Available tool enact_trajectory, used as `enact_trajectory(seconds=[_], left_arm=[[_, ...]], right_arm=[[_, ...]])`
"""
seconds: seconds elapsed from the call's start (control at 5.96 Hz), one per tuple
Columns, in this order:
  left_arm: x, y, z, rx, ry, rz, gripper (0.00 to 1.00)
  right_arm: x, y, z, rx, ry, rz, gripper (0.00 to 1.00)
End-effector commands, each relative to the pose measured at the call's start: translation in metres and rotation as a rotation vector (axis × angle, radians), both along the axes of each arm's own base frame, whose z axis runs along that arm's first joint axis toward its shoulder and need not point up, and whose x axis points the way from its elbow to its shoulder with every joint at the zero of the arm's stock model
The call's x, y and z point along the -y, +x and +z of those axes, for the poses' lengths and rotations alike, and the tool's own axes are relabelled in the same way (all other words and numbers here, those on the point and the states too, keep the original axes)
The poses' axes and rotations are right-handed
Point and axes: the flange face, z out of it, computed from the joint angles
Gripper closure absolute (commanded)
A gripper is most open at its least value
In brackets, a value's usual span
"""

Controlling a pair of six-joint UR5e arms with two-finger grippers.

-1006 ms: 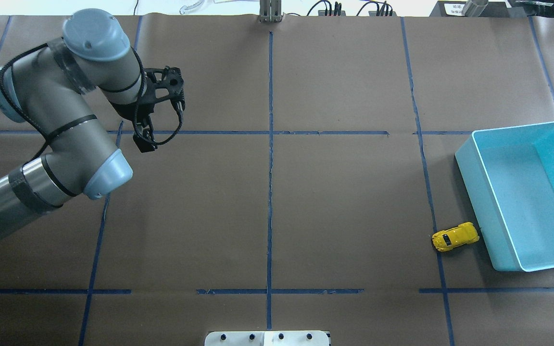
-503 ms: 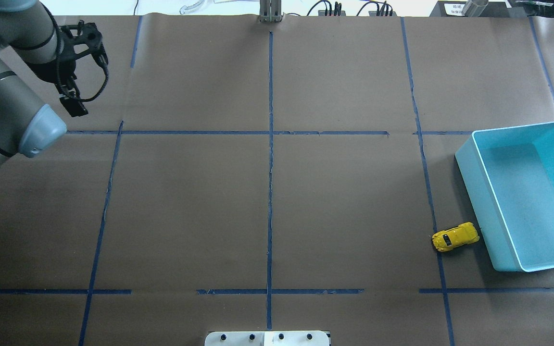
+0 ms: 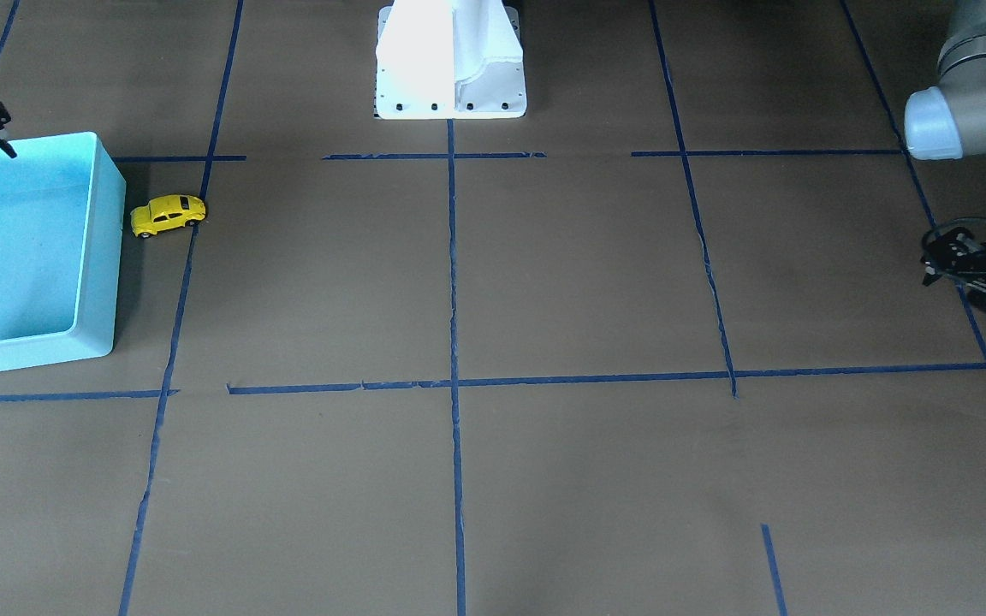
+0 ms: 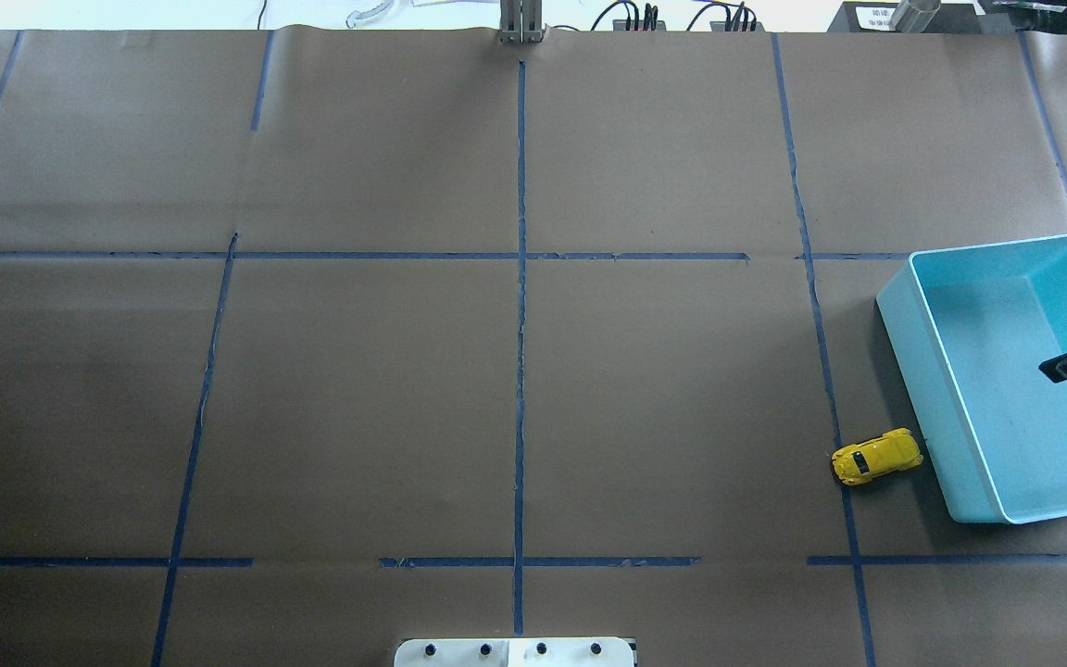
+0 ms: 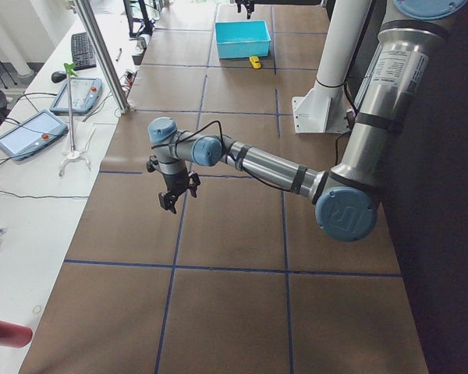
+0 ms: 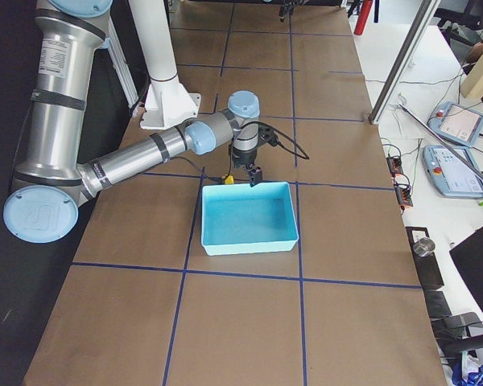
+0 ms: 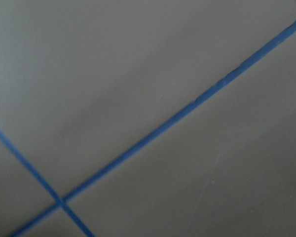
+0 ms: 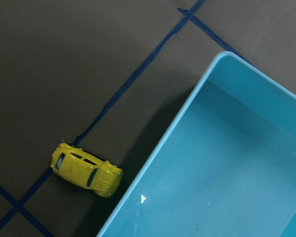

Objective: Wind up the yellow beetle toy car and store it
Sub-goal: 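Move the right gripper down over the yellow car beside the bin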

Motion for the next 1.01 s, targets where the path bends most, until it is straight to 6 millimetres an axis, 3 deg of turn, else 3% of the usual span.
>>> enact_trajectory(seconds=[0.0,0.17,0.34,0.5,0.67,0.84], left_arm=[[-0.022,-0.04,0.029,-0.004,-0.254,-0.297,0.0],[-0.026,-0.063,0.043,0.001,-0.294,-0.354,0.0],[-0.039,-0.118,0.067,-0.001,-0.338,-0.455,0.0],[-0.063,-0.15,0.087,-0.047,-0.383,-0.508,0.0],[-0.087,-0.159,0.102,-0.108,-0.373,-0.523,0.0],[-0.107,-0.159,0.114,-0.121,-0.338,-0.52,0.0]], right_arm=[[-0.023,-0.055,-0.011,-0.002,0.249,-0.254,0.0],[-0.026,-0.071,-0.006,-0.062,0.371,-0.355,0.0],[-0.047,-0.107,-0.002,-0.065,0.409,-0.472,0.0],[-0.061,-0.138,-0.007,-0.088,0.462,-0.525,0.0],[-0.068,-0.156,0.001,-0.125,0.533,-0.605,0.0],[-0.058,-0.169,0.001,-0.141,0.587,-0.632,0.0]])
